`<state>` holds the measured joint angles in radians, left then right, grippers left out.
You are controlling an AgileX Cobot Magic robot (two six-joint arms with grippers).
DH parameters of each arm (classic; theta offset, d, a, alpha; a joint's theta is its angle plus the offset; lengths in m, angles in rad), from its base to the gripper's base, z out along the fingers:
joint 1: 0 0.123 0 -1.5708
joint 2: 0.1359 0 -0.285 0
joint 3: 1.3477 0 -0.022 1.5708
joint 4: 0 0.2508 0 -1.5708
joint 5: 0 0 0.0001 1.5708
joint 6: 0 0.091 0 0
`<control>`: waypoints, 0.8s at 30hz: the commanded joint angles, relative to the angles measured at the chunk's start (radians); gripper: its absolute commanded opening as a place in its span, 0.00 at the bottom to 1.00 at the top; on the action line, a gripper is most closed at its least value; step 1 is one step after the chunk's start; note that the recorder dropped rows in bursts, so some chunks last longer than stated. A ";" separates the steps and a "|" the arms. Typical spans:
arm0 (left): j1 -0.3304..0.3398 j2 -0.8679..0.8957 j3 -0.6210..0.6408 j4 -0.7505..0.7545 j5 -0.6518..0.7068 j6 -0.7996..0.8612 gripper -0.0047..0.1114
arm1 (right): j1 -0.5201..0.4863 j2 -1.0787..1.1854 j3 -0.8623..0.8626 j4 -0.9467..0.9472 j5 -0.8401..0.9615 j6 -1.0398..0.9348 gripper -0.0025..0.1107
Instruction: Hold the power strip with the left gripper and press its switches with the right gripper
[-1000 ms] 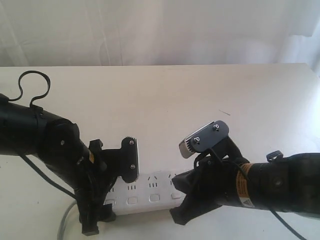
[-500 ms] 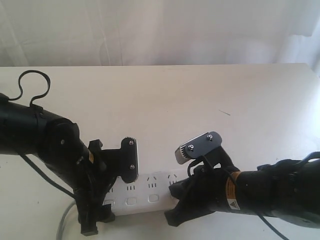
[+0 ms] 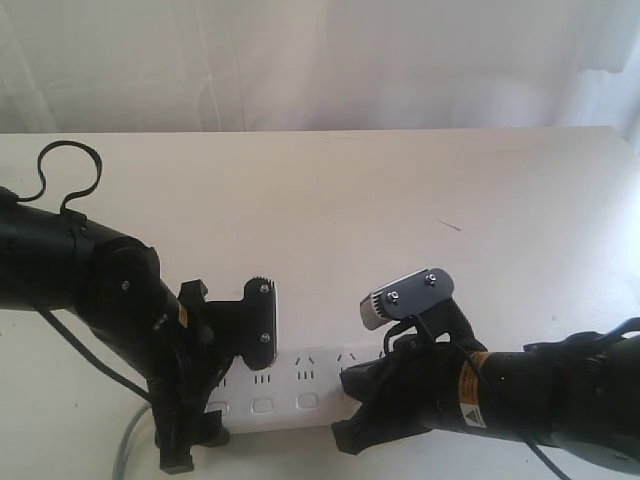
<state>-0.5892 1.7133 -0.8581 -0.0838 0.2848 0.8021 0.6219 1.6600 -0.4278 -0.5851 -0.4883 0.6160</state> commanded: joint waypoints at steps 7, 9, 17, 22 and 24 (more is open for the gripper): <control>-0.001 0.021 0.019 0.026 0.058 0.005 0.04 | 0.002 0.009 0.032 0.006 -0.007 -0.011 0.02; -0.001 0.021 0.019 0.026 0.058 0.005 0.04 | 0.013 0.009 0.032 0.006 0.000 -0.011 0.02; -0.001 0.021 0.019 0.023 0.061 0.005 0.04 | 0.068 0.019 0.032 0.057 0.048 -0.033 0.02; -0.001 0.021 0.019 0.023 0.069 0.005 0.04 | 0.068 0.107 0.034 0.079 0.005 -0.064 0.02; -0.001 0.021 0.019 0.023 0.071 0.005 0.04 | 0.068 0.112 0.034 0.079 -0.080 -0.064 0.02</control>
<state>-0.5892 1.7133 -0.8581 -0.0840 0.3007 0.8037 0.6889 1.7358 -0.4083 -0.5061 -0.6381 0.5654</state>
